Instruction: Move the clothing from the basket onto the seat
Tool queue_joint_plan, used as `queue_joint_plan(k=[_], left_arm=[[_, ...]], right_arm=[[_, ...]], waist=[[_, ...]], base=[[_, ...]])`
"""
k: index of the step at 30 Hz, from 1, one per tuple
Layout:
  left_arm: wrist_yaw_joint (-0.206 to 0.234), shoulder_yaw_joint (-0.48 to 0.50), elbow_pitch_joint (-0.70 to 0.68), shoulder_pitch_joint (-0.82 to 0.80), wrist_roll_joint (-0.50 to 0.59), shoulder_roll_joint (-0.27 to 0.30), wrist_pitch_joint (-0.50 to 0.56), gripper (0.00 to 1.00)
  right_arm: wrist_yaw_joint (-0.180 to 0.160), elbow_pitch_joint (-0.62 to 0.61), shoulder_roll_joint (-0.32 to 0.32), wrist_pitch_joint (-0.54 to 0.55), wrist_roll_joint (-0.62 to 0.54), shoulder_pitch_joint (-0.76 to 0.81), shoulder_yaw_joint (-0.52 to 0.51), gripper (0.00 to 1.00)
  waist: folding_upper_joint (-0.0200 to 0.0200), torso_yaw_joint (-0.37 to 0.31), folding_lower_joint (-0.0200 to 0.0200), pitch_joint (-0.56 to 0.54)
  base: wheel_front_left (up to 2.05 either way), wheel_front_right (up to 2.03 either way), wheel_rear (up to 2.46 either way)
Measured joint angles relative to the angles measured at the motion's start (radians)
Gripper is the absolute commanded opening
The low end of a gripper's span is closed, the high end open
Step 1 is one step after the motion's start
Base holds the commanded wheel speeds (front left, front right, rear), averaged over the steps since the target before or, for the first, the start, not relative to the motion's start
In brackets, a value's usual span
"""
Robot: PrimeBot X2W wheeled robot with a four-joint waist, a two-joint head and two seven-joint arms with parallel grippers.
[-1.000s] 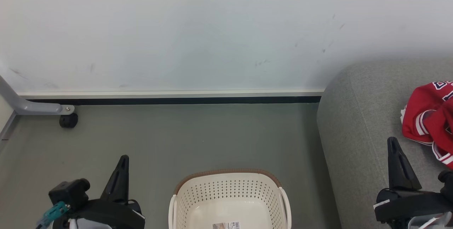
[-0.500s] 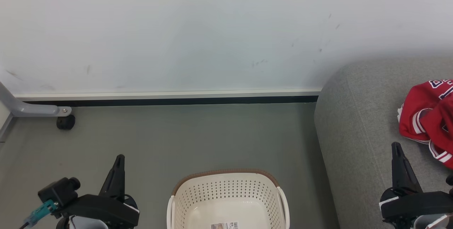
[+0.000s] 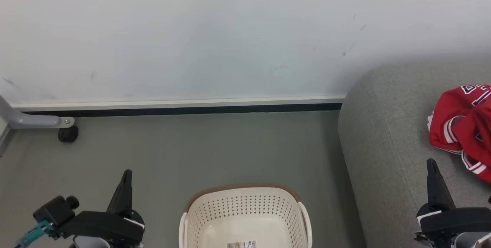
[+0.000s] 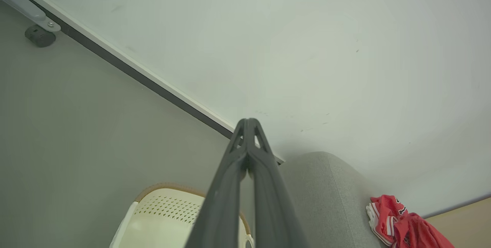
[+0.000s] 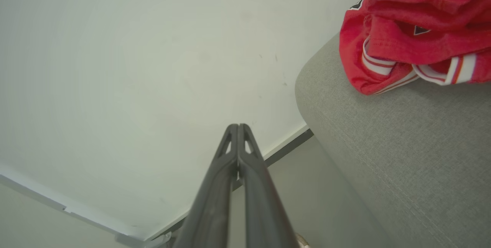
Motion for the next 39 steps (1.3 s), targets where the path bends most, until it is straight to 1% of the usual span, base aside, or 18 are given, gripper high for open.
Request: queue_joint_plan(k=[11, 15, 16, 19, 20, 29, 30, 32, 34, 39], left_arm=[[-0.025, 0.048, 0.006, 0.006, -0.094, -0.025, 0.034, 0.00], [-0.027, 0.066, 0.008, 0.007, -0.124, -0.035, 0.047, 0.00], [-0.035, 0.070, 0.009, 0.007, -0.129, -0.038, 0.052, 0.00], [-0.036, 0.086, 0.010, 0.008, -0.166, -0.045, 0.062, 0.00], [-0.044, 0.091, 0.011, 0.009, -0.171, -0.047, 0.062, 0.00], [-0.062, 0.132, 0.015, 0.011, -0.249, -0.070, 0.095, 0.00], [-0.070, 0.141, 0.016, 0.011, -0.263, -0.075, 0.099, 0.00], [-0.071, 0.152, 0.017, 0.011, -0.290, -0.079, 0.106, 0.00], [-0.078, 0.161, 0.019, 0.011, -0.303, -0.084, 0.114, 0.00], [-0.088, 0.185, 0.021, 0.011, -0.352, -0.098, 0.131, 0.00]], right_arm=[[0.010, 0.023, 0.020, 0.036, 0.119, -0.006, -0.028, 0.00], [0.017, 0.031, 0.029, 0.048, 0.166, -0.007, -0.039, 0.00], [0.018, 0.034, 0.030, 0.053, 0.178, -0.007, -0.041, 0.00], [0.019, 0.042, 0.035, 0.063, 0.210, -0.007, -0.049, 0.00], [0.023, 0.044, 0.037, 0.066, 0.224, -0.007, -0.053, 0.00], [0.035, 0.062, 0.054, 0.097, 0.326, -0.008, -0.077, 0.00], [0.035, 0.066, 0.059, 0.101, 0.353, -0.009, -0.082, 0.00], [0.037, 0.072, 0.063, 0.107, 0.376, -0.009, -0.087, 0.00], [0.044, 0.077, 0.067, 0.118, 0.397, -0.009, -0.092, 0.00], [0.045, 0.086, 0.077, 0.133, 0.455, -0.010, -0.106, 0.00]], waist=[[0.0000, -0.007, 0.0000, 0.000], [0.0000, -0.010, 0.0001, -0.001], [0.0000, -0.010, 0.0000, -0.001], [0.0000, -0.012, 0.0000, -0.001], [0.0000, -0.013, 0.0000, -0.001], [0.0000, -0.019, 0.0000, -0.001], [0.0000, -0.021, 0.0000, -0.001], [0.0000, -0.022, 0.0000, -0.001], [0.0000, -0.023, 0.0000, -0.001], [0.0000, -0.027, 0.0000, -0.001]], base=[[0.00, 0.00, 0.00], [0.00, 0.00, 0.00], [0.00, 0.00, 0.00], [0.00, 0.00, 0.00], [0.00, 0.00, 0.00], [0.00, 0.00, 0.00], [0.00, 0.00, 0.00], [0.00, 0.00, 0.00], [0.00, 0.00, 0.00], [0.00, 0.00, 0.00]])
